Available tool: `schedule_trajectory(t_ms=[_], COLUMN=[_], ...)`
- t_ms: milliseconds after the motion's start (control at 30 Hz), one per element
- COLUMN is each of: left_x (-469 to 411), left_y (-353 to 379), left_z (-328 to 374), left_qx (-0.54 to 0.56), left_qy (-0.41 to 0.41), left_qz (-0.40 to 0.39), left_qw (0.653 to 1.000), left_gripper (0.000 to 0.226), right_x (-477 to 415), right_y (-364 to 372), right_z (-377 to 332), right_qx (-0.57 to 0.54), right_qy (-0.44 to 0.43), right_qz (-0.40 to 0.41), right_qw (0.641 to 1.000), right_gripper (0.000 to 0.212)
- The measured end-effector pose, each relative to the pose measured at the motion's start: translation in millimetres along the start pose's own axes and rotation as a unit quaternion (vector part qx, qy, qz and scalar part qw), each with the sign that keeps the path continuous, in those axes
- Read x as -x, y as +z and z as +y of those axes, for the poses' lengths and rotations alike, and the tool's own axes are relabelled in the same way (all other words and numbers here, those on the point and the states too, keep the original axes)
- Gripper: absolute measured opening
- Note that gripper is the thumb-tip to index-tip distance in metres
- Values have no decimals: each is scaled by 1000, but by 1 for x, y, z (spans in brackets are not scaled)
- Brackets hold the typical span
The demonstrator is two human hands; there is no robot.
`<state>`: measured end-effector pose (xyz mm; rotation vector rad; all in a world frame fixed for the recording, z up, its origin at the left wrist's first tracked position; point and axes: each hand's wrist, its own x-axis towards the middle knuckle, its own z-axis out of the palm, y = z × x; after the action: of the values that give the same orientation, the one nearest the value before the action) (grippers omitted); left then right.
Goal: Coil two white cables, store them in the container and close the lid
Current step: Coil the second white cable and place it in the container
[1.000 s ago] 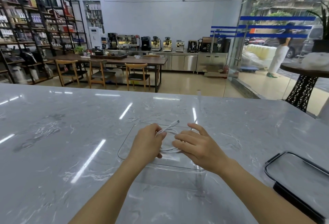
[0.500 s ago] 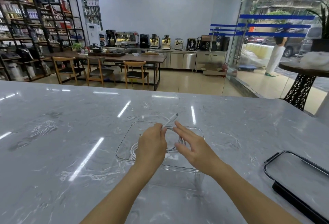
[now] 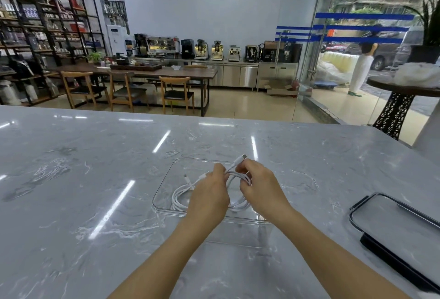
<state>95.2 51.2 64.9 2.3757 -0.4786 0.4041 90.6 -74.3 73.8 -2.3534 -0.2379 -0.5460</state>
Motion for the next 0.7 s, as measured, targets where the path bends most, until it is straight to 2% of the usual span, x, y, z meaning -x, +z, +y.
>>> schedule_trajectory(t_ms=[67,200,300,433,500,600,700], left_x=[-2,-6,-10,-15,-16,-16,-17], left_y=[0,-3,-4,-9,-12,-15,-17], left_z=[3,7,5,-1,-1,0,0], left_qx=[122,242,307,389,398,436,464], left_qy=[-40,-60,-70,-92,-94,-113,-135], left_qz=[-11,-17,-42,-71,-101,-137,-160], left_qw=[992,968,948,914,907,882,861], left_gripper=[13,13,15,15,13,14,11], right_x=[1,1,-3,-3,-3,-3,2], right_y=[0,-2,-7,-8,-8,-14,-20], right_z=[4,7,8,20,24,22,11], right_qx=[36,112,189,231,205,122,-61], right_qy=[-31,-120,-192,-261,-277,-269,-130], right_qz=[2,42,96,158,147,48,-21], right_qw=[999,986,958,924,927,954,989], right_gripper=[19,37,17,12,10,8,9])
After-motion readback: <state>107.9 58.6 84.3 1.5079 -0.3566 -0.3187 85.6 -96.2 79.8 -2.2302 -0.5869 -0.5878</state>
